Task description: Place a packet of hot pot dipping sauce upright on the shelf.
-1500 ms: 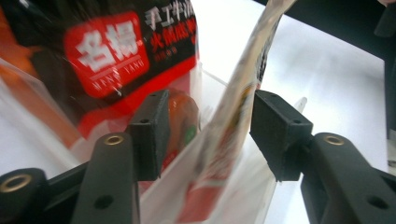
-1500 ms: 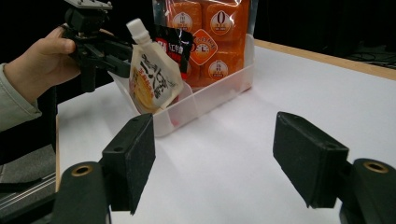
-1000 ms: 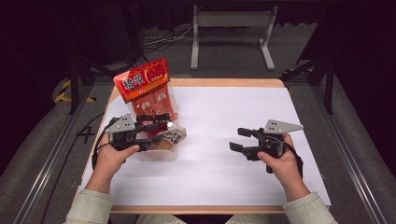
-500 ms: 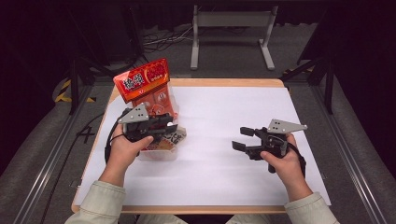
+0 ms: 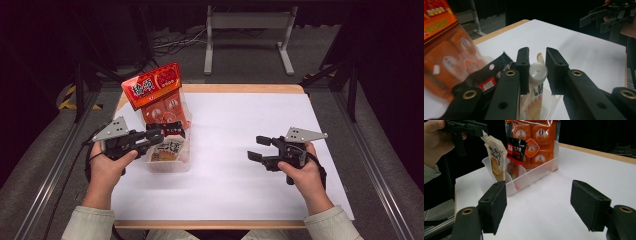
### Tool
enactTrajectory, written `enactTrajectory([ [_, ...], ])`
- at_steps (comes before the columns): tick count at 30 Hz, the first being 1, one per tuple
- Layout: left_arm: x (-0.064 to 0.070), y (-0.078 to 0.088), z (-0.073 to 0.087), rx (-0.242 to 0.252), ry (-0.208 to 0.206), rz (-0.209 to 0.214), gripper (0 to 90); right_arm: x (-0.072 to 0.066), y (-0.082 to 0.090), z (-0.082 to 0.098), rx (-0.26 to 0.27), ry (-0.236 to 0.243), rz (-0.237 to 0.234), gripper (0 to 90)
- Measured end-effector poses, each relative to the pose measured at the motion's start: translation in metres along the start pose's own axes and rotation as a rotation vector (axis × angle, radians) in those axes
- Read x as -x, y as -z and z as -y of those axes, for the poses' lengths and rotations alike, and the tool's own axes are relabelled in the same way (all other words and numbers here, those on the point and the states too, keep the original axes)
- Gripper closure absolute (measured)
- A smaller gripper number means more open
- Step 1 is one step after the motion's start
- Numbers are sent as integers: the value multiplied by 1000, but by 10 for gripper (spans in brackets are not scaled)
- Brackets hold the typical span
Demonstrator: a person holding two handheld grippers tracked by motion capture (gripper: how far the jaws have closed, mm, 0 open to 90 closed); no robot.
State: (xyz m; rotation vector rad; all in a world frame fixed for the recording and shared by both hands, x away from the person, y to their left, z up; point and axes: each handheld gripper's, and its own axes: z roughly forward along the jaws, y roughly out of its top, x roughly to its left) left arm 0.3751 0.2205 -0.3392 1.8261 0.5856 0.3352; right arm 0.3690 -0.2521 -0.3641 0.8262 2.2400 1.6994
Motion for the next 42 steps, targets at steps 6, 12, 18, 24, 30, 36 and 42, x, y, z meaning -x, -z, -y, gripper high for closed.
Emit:
enactTrajectory([
  [6,-5,21,11,-6,20,-50,737,0,-1,0,-2,-1,-2,296],
  [12,-10,27,18,13,62,-61,729,0,-1,-1,0,0,-2,295],
  [18,-8,28,19,17,60,-128,421,0,1,-1,4,4,5,293],
  [24,-7,43,30,19,92,-218,166,4,6,2,4,30,63,248],
  [30,0,57,41,-8,107,-249,111,10,22,9,1,67,169,205],
  [36,3,64,57,-61,118,-256,63,17,35,16,-23,65,218,178],
  [42,3,62,75,-86,133,-253,47,24,49,31,-41,35,263,154],
])
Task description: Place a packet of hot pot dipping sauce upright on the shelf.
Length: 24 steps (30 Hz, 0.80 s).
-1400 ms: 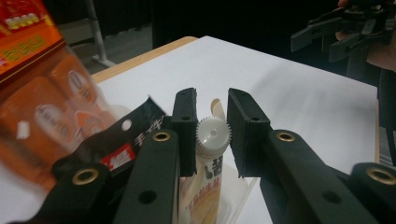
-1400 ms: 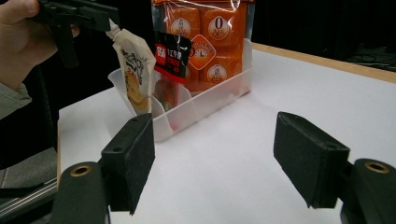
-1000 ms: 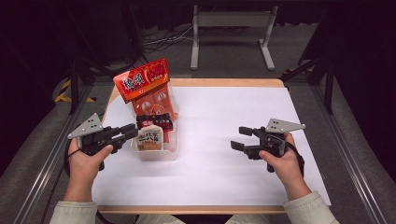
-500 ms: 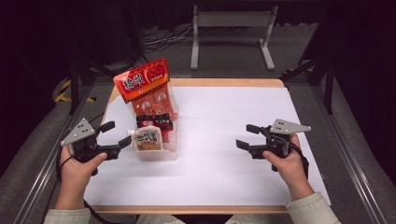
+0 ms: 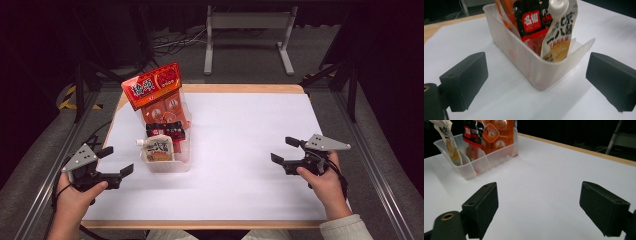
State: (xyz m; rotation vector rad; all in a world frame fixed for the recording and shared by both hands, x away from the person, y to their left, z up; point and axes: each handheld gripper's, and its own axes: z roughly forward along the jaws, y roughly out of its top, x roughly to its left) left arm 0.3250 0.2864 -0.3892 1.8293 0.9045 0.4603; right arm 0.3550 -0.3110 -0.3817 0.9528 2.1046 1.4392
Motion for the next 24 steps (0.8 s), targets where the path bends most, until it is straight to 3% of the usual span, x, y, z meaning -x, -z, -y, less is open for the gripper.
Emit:
enactTrajectory([
  [9,-4,-20,31,-7,31,44,41,12,14,31,-27,-36,64,119],
  [14,-5,-31,43,-11,42,47,48,18,15,49,-31,-54,98,110],
  [17,-4,-36,48,-9,53,43,52,22,16,63,-41,-93,119,103],
  [22,-4,-46,52,-1,65,37,62,23,13,68,-61,-114,131,104],
  [24,-3,-48,52,-20,61,28,70,21,12,67,-72,-103,131,109],
])
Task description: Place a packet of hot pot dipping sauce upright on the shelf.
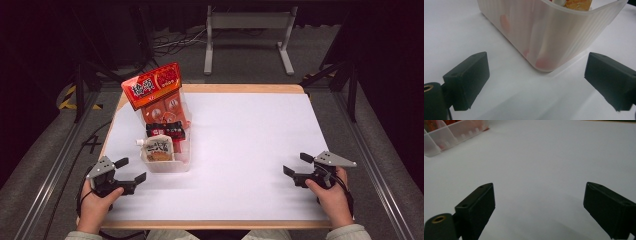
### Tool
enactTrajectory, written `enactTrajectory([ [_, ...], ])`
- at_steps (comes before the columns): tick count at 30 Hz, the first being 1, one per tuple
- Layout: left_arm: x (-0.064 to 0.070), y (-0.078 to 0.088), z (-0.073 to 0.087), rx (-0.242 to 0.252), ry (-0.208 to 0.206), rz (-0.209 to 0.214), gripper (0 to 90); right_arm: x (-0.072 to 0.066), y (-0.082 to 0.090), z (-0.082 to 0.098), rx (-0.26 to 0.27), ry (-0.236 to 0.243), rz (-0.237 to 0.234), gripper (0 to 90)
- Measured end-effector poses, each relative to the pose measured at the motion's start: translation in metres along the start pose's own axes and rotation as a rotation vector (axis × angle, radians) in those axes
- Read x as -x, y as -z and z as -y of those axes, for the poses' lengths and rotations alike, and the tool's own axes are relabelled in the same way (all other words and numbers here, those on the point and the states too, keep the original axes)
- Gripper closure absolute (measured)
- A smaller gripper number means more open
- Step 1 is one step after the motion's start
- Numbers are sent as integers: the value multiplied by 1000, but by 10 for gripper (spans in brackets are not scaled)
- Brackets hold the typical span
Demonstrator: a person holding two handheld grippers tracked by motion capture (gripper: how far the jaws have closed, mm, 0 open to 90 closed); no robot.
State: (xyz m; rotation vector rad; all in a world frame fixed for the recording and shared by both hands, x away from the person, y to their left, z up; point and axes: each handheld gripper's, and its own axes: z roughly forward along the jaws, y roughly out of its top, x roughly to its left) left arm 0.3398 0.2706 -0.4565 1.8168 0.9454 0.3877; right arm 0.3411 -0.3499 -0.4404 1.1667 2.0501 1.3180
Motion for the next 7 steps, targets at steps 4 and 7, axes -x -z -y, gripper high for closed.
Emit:
enactTrajectory([
  [4,-1,2,0,14,19,-8,72,1,0,0,-2,-16,-2,112],
  [7,-2,4,0,14,23,-13,83,3,0,-1,7,-36,-1,112],
])
